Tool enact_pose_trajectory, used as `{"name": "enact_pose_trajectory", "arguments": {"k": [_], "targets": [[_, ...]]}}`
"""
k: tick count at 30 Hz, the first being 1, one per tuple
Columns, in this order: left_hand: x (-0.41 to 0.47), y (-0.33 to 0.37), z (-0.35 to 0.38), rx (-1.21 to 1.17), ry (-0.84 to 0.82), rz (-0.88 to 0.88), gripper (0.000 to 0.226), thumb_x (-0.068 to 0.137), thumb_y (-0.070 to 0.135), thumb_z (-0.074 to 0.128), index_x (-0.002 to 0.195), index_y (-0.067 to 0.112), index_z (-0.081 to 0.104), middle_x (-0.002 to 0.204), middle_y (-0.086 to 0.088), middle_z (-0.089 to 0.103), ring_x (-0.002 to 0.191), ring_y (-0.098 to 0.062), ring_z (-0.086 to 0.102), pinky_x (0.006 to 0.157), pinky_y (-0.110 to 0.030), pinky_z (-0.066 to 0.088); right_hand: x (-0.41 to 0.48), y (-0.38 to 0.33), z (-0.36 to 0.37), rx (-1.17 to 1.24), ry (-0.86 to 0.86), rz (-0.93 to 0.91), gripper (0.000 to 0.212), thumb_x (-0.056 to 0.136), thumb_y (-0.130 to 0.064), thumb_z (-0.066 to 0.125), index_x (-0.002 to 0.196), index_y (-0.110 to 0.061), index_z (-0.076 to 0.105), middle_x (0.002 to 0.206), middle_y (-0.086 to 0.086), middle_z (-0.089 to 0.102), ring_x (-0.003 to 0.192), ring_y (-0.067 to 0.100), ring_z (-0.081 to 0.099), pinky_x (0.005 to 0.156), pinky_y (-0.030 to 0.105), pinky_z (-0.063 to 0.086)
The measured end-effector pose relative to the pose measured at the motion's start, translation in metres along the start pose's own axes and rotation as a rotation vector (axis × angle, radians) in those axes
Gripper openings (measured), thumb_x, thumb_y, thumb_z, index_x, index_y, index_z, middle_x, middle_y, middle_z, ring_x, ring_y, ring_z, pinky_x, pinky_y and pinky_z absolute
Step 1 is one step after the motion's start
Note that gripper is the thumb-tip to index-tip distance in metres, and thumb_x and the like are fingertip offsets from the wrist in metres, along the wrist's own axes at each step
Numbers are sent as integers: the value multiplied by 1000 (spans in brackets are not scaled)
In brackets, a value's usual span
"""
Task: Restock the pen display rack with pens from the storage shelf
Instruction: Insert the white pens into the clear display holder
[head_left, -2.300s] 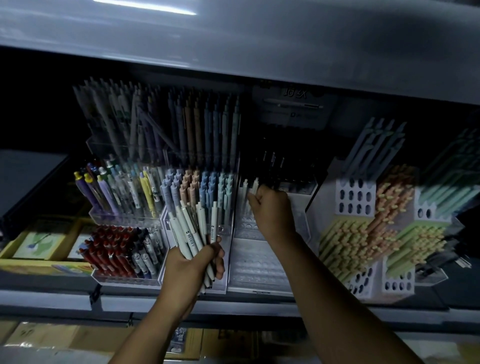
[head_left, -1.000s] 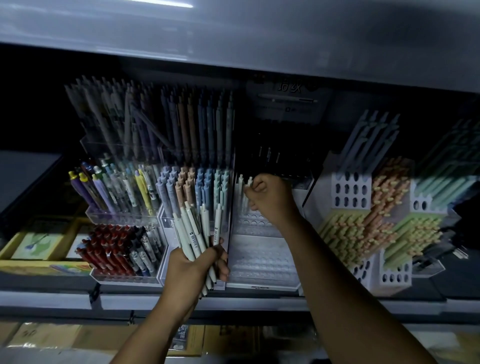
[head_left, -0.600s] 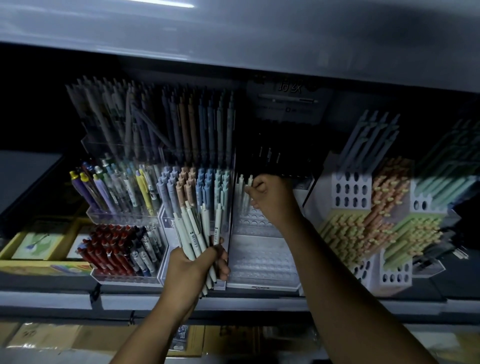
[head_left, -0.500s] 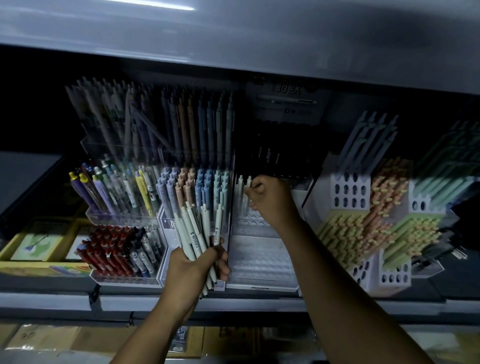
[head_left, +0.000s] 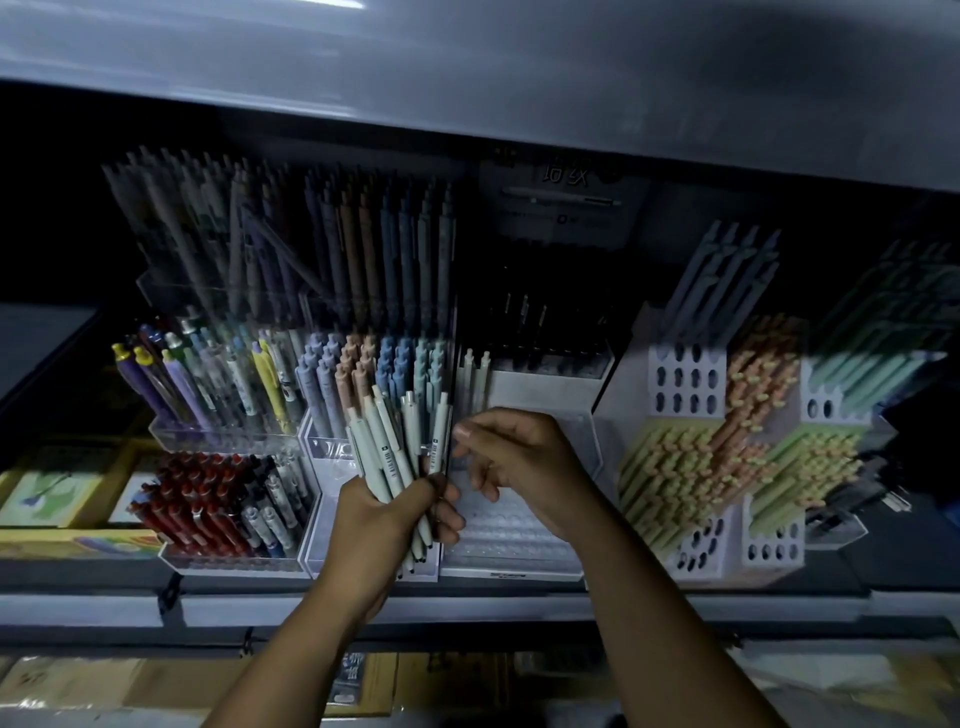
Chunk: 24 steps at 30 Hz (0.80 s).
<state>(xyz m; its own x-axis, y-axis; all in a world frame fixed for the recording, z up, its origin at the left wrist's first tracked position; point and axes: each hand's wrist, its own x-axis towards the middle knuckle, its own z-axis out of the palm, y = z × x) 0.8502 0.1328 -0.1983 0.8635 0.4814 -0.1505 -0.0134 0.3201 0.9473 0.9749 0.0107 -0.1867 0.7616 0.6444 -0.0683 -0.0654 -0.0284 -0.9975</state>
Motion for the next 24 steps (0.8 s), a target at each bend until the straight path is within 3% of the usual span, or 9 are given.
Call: {"name": "enact_pose_trajectory", "arguments": {"k": [4, 8, 10, 13, 16, 19, 24], "targets": [[4, -4, 5, 6, -22, -11, 16, 98, -7, 55, 91, -12, 68, 78, -30, 68, 60, -34, 65, 52, -36, 57, -2, 1, 3, -82, 2, -63, 10, 91, -13, 75, 89, -4, 73, 61, 15, 61, 51, 22, 51, 50, 31, 42], [3, -3, 8, -14, -50, -26, 19, 98, -7, 55, 93, -3, 73, 83, -24, 74, 65, -33, 69, 53, -36, 57, 0, 0, 2, -5, 51, -76, 11, 91, -12, 74, 86, -3, 70, 63, 15, 62, 57, 25, 56, 54, 33, 46], [3, -2, 6, 13, -51, -24, 15, 99, -5, 54, 99, -7, 69, 82, -20, 75, 60, -29, 68, 47, -31, 53, 3, -1, -1, 80, 126, -107, 11, 92, -9, 72, 89, 1, 69, 68, 17, 64, 60, 28, 60, 55, 34, 49], [2, -5, 1, 62, -18, -30, 17, 101, -1, 55, 98, -15, 64, 63, -14, 69, 41, -22, 56, 40, -24, 43, 11, -10, -8, 179, 290, -192, 13, 94, -4, 68, 93, 8, 67, 71, 20, 69, 60, 30, 66, 58, 36, 56], [2, -7, -5, 62, 22, -39, 17, 101, 2, 57, 89, -9, 62, 63, -18, 64, 41, -24, 54, 44, -29, 45, 23, -15, -22, 227, 487, -241, 10, 94, -3, 67, 89, 5, 69, 73, 20, 72, 66, 34, 73, 65, 39, 61], [2, -7, -11, 51, 39, -36, 16, 100, 1, 59, 84, -1, 63, 65, -20, 60, 45, -25, 55, 45, -32, 46, 38, -7, -35, 67, 606, -301, 13, 94, -5, 69, 84, 2, 70, 71, 19, 74, 71, 34, 76, 70, 44, 63], [1, -8, -16, 24, 36, -31, 15, 100, -2, 58, 86, 0, 63, 64, -20, 58, 45, -25, 55, 43, -31, 46, 54, 16, -34, -334, 667, -414, 19, 95, -19, 71, 79, -9, 69, 68, 7, 73, 67, 17, 75, 69, 47, 63]]}}
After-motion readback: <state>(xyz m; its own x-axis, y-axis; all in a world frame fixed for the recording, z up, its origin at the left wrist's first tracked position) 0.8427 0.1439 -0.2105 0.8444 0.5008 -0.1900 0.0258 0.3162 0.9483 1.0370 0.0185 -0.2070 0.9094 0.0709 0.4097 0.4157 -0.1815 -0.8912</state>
